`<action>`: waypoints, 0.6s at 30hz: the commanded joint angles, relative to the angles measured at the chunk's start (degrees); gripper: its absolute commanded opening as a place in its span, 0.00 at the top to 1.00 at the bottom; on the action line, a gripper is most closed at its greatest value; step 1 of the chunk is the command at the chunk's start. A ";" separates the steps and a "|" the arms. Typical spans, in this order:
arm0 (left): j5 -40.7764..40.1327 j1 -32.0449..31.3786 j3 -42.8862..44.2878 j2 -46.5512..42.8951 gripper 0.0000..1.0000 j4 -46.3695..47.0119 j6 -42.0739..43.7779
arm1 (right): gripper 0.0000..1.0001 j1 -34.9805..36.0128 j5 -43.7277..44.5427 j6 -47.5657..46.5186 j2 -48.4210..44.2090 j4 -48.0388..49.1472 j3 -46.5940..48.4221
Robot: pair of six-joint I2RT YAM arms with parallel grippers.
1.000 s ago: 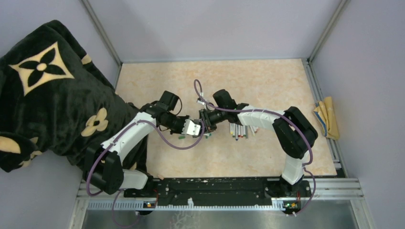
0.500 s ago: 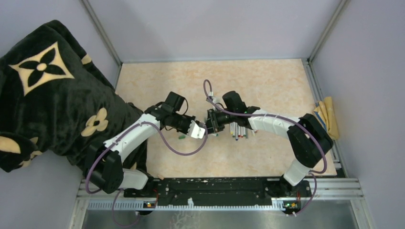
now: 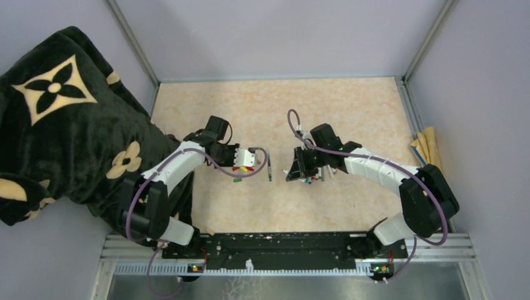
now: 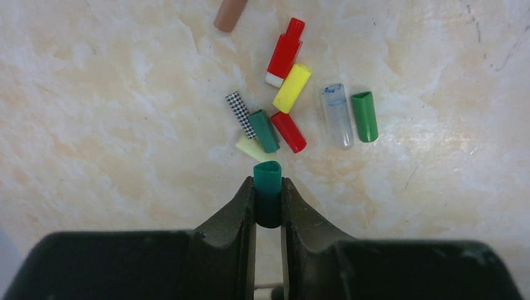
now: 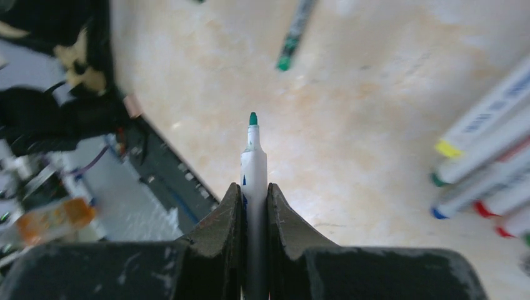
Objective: Open the pen caps
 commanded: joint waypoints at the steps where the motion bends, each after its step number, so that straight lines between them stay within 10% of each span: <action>1: 6.47 1.69 2.32 2.88 1.00 -1.27 -7.98 | 1.00 0.43 23.44 2.86 -2.83 4.51 1.44; 9: 13.19 8.30 1.42 6.58 0.94 -2.56 -11.71 | 1.00 7.03 50.36 5.80 8.31 11.46 5.89; 18: 14.18 8.70 -2.73 5.51 0.76 -0.06 -11.55 | 1.00 9.14 58.45 9.57 16.10 15.39 6.16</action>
